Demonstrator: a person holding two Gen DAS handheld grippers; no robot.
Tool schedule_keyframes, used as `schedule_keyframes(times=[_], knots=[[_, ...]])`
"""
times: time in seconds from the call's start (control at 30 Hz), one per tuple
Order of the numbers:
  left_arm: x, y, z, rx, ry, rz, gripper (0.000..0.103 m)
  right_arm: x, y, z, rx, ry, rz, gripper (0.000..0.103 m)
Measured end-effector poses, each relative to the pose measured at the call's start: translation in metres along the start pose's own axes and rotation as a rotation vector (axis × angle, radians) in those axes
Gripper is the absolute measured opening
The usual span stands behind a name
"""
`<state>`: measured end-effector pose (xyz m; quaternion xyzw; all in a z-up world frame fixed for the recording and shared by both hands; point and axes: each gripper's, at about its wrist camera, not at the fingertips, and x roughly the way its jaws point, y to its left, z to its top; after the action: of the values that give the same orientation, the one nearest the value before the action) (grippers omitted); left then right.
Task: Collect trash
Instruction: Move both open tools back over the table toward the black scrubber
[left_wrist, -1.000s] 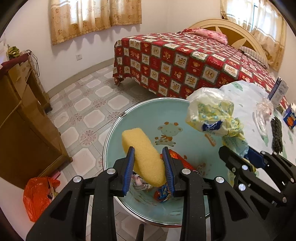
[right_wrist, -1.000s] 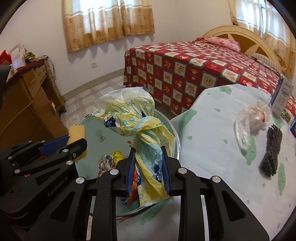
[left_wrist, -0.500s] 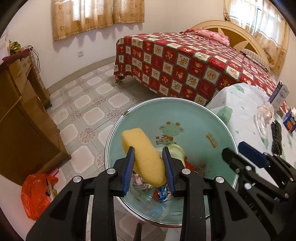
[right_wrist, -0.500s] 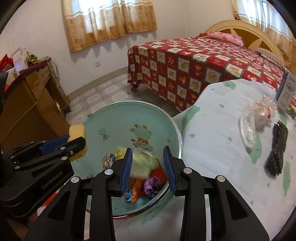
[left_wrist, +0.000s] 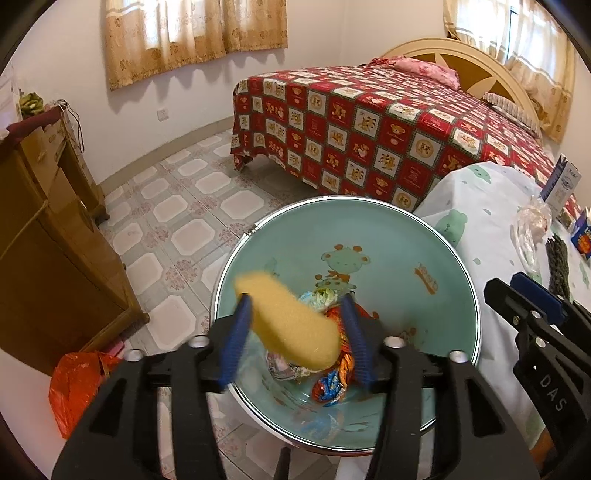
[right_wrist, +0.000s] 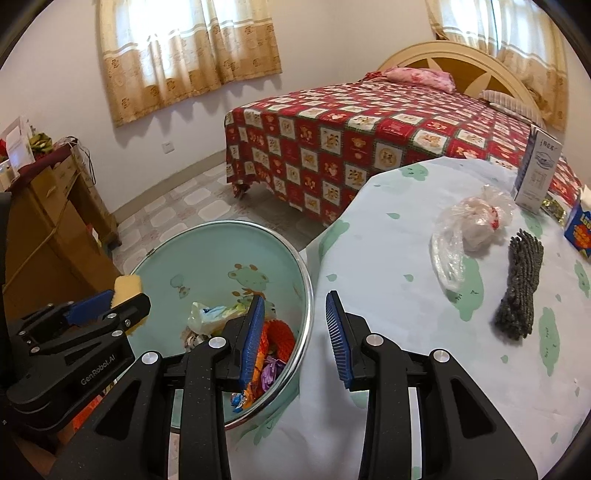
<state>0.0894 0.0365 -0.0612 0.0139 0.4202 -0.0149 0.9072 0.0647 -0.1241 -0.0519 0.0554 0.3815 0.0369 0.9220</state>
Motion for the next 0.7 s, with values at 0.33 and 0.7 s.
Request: schedule_keyframes(times=[0.33,0.7], knots=[[-0.0054,-0.0014,0.0027,-0.004,-0.026,0.009,0.074,-0.0049,-0.0048,0.0012,0.018,-0.016,-0.023,0.042],[-0.0039,0.0020,0.0030,-0.011,-0.025,0.025,0.080,-0.0085,-0.0096,0.0004,0.029,-0.013,-0.033,0.042]])
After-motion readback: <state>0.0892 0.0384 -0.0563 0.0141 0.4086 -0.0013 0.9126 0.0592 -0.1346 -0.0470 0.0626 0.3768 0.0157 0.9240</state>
